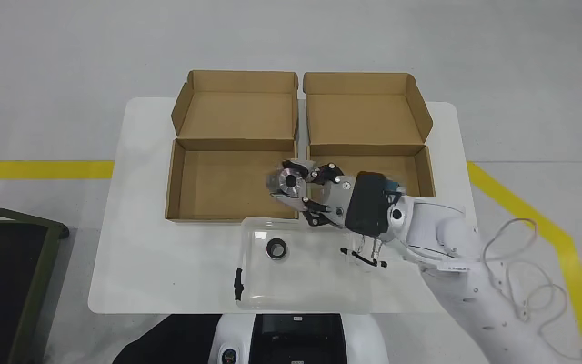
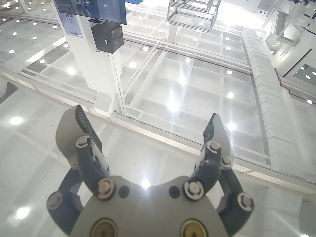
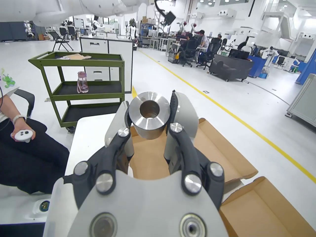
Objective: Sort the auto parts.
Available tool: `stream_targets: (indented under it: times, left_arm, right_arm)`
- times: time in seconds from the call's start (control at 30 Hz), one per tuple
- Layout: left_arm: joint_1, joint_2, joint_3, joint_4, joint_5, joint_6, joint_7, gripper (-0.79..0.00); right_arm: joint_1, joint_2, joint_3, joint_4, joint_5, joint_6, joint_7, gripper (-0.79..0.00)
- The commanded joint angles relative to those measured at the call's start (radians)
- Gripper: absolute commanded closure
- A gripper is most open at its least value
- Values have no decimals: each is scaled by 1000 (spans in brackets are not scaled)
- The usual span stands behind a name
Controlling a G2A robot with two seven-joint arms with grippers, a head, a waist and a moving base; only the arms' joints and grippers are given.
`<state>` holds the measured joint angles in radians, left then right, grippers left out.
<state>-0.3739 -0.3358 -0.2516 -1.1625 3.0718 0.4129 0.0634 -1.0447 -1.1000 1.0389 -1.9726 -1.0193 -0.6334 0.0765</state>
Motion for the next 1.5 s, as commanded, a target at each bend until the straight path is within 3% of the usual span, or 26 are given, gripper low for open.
stream_targets:
  times: [0.0,0.33,1.07,1.47]
  left_arm:
    - [0,0,0,0,0,0,0,-785]
    - [0,0,0,0,0,0,0,-785]
    - [0,0,0,0,0,0,0,-785]
    - [0,0,0,0,0,0,0,-785]
  right_arm:
    - [7,-5,-27,19,-17,4,15,0]
    - [38,-27,-120,89,-51,32,94,0]
    - [36,-30,-134,103,-53,40,107,0]
    - [203,-103,-293,298,-2,120,181,0]
